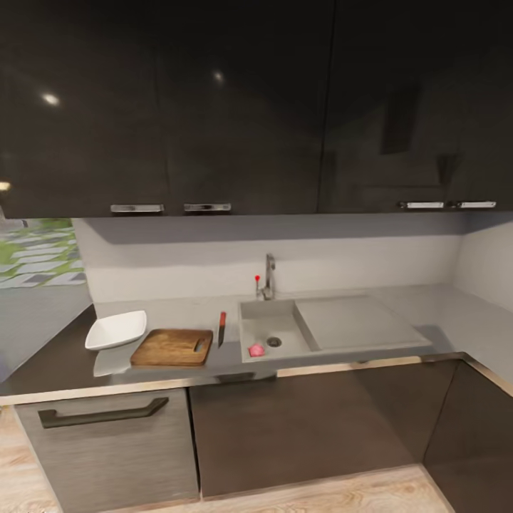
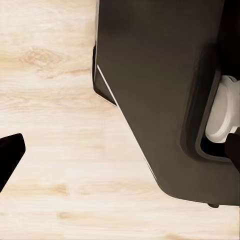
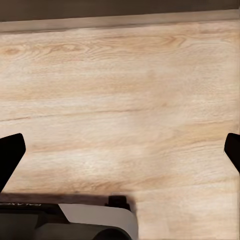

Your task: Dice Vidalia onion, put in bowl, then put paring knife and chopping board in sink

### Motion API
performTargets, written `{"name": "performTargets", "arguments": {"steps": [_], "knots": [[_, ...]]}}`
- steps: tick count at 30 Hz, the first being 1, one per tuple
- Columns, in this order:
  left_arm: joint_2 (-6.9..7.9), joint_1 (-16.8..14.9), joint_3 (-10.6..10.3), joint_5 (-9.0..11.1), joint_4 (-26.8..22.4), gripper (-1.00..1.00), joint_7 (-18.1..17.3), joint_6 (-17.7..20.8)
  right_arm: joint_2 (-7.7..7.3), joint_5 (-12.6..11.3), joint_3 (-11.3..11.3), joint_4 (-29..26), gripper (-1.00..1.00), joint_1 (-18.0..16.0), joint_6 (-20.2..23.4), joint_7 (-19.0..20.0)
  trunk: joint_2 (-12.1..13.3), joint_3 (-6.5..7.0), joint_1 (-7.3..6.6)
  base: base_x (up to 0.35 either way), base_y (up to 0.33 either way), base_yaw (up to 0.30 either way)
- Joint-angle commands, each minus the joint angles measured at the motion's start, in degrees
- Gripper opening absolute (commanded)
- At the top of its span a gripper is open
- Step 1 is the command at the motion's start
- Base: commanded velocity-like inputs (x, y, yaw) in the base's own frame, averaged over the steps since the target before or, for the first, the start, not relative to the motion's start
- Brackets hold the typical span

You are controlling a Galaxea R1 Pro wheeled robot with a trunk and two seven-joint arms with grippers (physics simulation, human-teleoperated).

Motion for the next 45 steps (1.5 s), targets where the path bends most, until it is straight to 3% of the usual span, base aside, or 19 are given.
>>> {"name": "performTargets", "arguments": {"steps": [1, 30, 45], "knots": [[-0.02, 0.06, 0.26, 0.04, -0.09, 1.0, 0.01, -0.07, -0.01, 0.23, -0.02, 0.05, 1.0, -0.01, -0.14, -0.08, -0.01, 0.0, 0.04, 0.194, -0.239, 0.163], [-0.08, 0.05, 0.26, 0.13, -0.09, 1.0, -0.02, -0.09, 0.08, 0.4, 0.06, -0.12, 1.0, -0.02, -0.14, -0.14, -0.01, -0.13, 0.04, 0.193, -0.239, 0.031], [-0.09, 0.05, 0.26, 0.18, -0.09, 1.0, -0.11, -0.1, 0.08, 0.4, 0.0, -0.12, 1.0, -0.01, -0.06, -0.12, -0.01, -0.21, 0.04, 0.017, -0.02, 0.154]]}}
